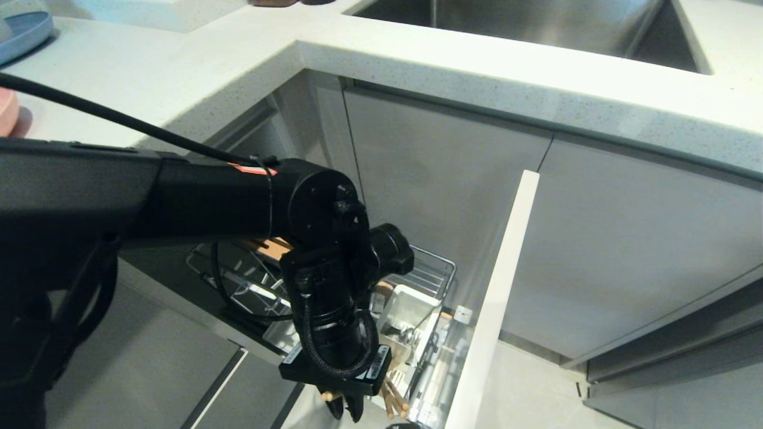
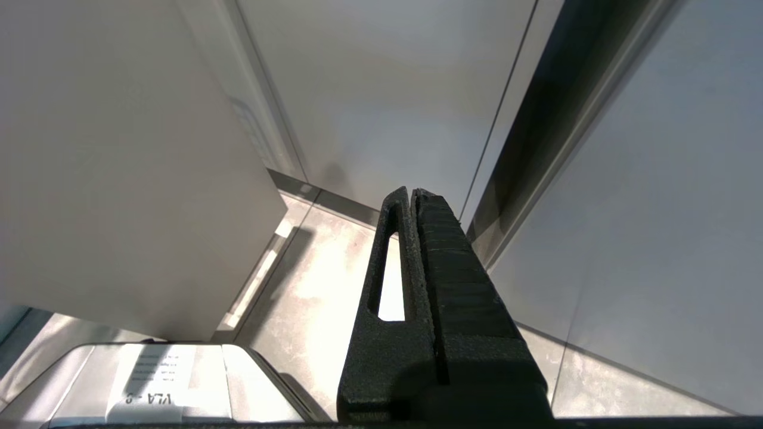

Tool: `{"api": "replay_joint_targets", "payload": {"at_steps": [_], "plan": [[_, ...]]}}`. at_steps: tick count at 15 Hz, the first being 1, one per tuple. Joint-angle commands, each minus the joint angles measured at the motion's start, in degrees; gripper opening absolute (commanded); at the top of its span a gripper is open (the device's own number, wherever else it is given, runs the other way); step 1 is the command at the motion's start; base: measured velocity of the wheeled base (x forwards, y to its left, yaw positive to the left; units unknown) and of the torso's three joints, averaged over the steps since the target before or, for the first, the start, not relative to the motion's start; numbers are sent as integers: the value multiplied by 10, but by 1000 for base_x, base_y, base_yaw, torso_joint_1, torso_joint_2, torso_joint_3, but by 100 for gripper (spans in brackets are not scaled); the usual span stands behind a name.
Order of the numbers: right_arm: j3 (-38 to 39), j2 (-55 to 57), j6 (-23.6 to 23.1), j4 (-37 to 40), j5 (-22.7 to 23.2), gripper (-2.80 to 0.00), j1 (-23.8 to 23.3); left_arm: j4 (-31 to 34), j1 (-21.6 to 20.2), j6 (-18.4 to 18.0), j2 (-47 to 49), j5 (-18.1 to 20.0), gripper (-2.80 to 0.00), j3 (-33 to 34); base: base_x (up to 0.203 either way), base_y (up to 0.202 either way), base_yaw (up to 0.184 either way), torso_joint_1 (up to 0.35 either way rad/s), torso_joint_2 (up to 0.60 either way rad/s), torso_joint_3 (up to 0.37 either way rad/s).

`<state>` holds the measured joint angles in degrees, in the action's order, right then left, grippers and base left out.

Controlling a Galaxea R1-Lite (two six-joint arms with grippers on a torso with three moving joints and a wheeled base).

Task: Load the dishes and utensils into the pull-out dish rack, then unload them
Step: Take the chopsticks out of the cupboard

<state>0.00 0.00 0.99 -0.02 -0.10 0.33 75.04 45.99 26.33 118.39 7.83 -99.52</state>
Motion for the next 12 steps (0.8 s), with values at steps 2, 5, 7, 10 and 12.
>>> {"api": "replay_joint_targets", "payload": {"at_steps": [2, 5, 7, 10, 12], "plan": [[1, 0, 0, 0, 0, -280, 0, 26, 7, 12, -47, 1, -280, 0, 0, 0, 0, 0, 0, 0], [1, 0, 0, 0, 0, -280, 0, 58, 13, 17, -74, -1, -280, 0, 0, 0, 0, 0, 0, 0], [1, 0, 1, -1, 0, -280, 0, 76, 19, 18, -103, -1, -280, -1, 0, 0, 0, 0, 0, 0], [1, 0, 0, 0, 0, -280, 0, 107, 26, 18, -140, -2, -280, -13, 0, 0, 0, 0, 0, 0], [1, 0, 0, 0, 0, -280, 0, 126, 31, 18, -151, 2, -280, -24, 0, 0, 0, 0, 0, 0]]}}
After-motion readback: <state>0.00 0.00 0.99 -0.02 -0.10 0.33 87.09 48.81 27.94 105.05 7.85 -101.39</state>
